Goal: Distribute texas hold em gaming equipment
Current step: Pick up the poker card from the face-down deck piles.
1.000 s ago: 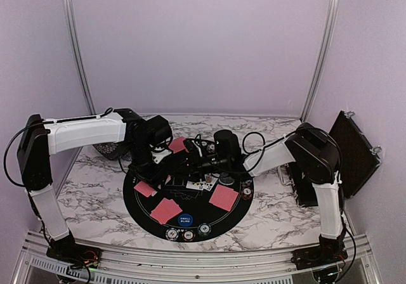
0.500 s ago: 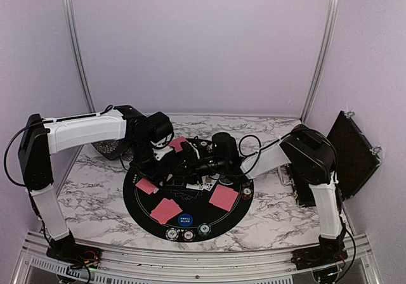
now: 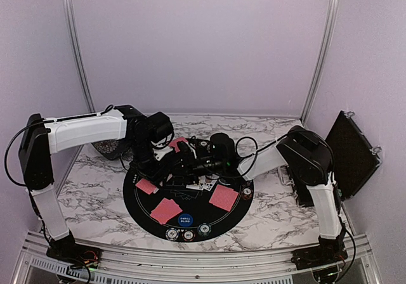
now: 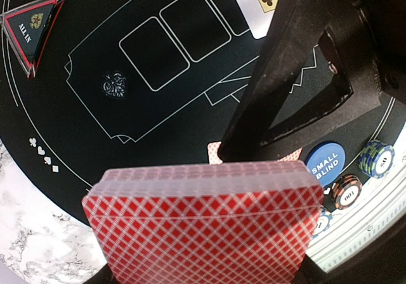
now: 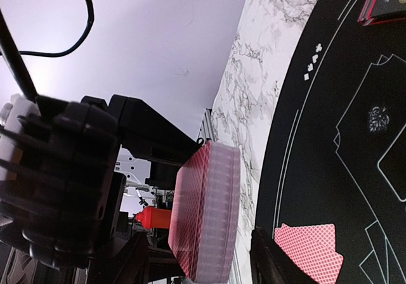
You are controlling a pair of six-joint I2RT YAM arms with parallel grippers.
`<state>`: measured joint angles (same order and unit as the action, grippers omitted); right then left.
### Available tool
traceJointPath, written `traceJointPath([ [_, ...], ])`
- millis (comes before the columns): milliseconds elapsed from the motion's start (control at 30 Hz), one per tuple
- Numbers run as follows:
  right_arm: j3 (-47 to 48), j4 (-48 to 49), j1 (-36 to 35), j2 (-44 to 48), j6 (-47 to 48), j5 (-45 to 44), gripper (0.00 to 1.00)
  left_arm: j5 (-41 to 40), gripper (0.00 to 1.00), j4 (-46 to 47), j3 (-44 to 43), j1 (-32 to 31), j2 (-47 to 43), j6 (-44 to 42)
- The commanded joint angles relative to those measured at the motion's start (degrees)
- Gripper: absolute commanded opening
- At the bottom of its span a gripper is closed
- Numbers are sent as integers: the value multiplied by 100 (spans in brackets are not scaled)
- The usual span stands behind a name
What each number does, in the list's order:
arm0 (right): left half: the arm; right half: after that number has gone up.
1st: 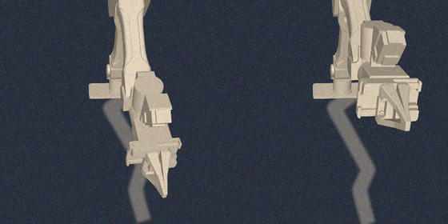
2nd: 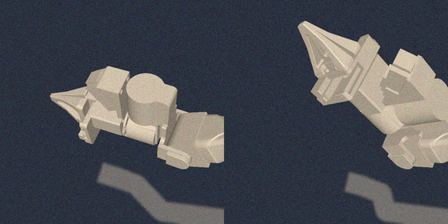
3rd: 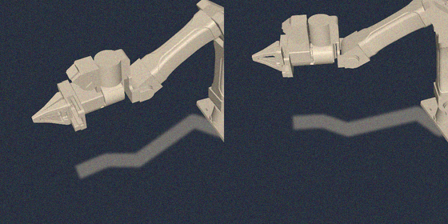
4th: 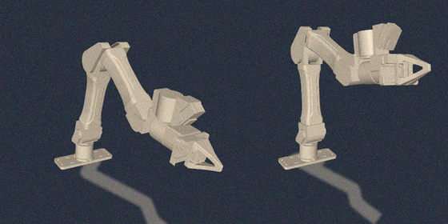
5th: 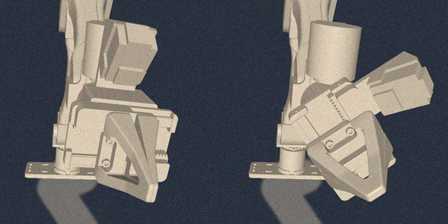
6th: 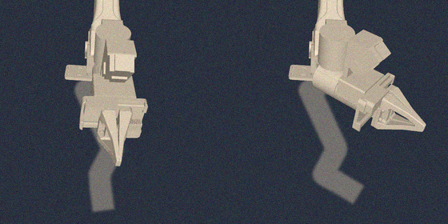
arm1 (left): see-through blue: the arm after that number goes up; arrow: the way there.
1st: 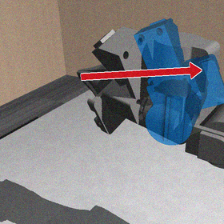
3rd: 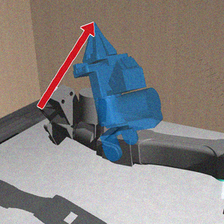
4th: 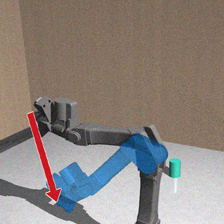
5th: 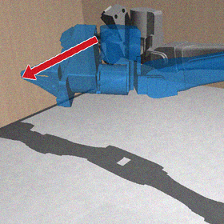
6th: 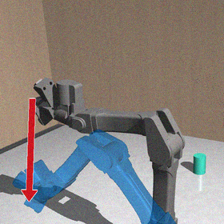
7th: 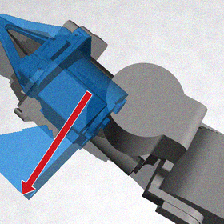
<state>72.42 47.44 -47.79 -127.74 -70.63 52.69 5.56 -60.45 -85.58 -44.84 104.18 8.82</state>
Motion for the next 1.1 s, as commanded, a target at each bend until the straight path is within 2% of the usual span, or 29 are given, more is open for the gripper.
traceJointPath([
  [0, 244, 231, -89, -178, -106, 72, 50, 25, 57, -213, -236, -5, 29, 37],
  [167, 268, 248, -105, -233, -126, 61, 45, 14, 57, -216, -253, -1, -3, 43],
  [433, 338, 121, -125, -249, -22, 54, 46, 18, 57, -218, -266, -7, -12, 44],
  [867, 450, -900, -100, -178, 668, -166, 43, -2, 57, -222, -244, -7, -89, 63],
  [1067, 339, -1026, 1, -43, 765, -276, 42, -9, 57, -223, -231, -7, -108, 58],
])
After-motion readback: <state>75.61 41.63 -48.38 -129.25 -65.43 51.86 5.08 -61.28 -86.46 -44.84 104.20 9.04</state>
